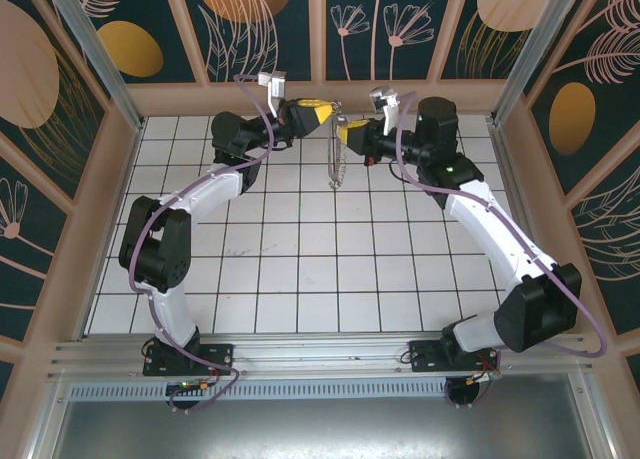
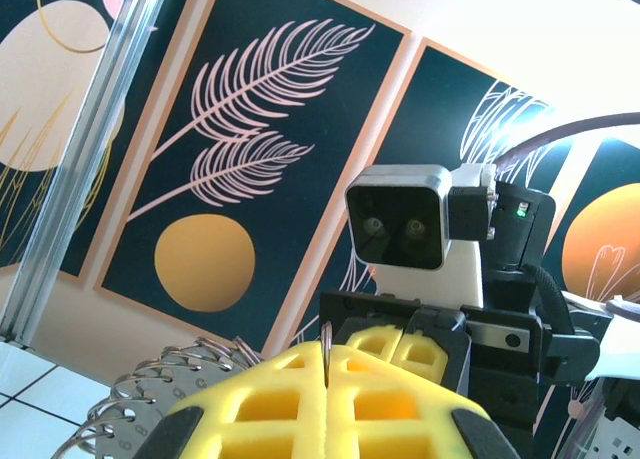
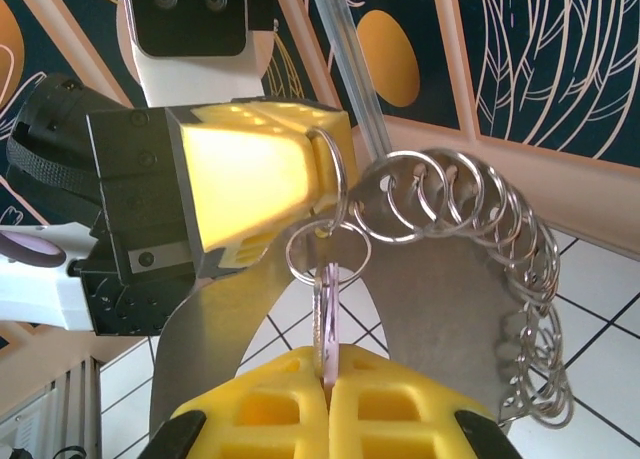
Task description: Put the keys on the keyring
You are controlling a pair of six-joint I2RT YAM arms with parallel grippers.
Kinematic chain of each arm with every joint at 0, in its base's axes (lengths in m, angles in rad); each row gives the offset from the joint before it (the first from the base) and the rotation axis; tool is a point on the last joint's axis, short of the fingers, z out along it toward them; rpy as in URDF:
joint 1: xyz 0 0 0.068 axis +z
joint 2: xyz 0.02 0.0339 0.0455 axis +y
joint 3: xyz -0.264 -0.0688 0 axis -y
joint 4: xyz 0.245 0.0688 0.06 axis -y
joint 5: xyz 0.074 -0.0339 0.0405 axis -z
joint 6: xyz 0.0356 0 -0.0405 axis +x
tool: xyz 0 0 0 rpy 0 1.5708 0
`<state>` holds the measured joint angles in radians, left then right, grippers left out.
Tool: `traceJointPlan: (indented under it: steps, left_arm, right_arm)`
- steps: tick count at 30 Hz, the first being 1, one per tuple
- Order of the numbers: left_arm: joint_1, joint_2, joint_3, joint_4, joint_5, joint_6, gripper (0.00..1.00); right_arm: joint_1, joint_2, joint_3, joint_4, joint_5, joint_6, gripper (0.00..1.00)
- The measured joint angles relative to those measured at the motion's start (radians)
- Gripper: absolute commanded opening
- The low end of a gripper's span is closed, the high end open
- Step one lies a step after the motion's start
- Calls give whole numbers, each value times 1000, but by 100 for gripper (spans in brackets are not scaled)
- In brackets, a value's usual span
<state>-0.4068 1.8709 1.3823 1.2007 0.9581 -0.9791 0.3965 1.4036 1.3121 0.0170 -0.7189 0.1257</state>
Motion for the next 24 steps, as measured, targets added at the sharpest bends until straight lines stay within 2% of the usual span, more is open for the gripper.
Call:
traceJointPlan:
  steps: [18, 24]
  left_arm:
    - [13, 0, -3, -1, -7, 0, 0]
    - [14, 0, -5, -1, -17, 3, 0]
  right_arm:
    - [-3, 121, 249, -198, -3, -110, 0]
    - [-3, 137, 279, -236, 12, -140, 0]
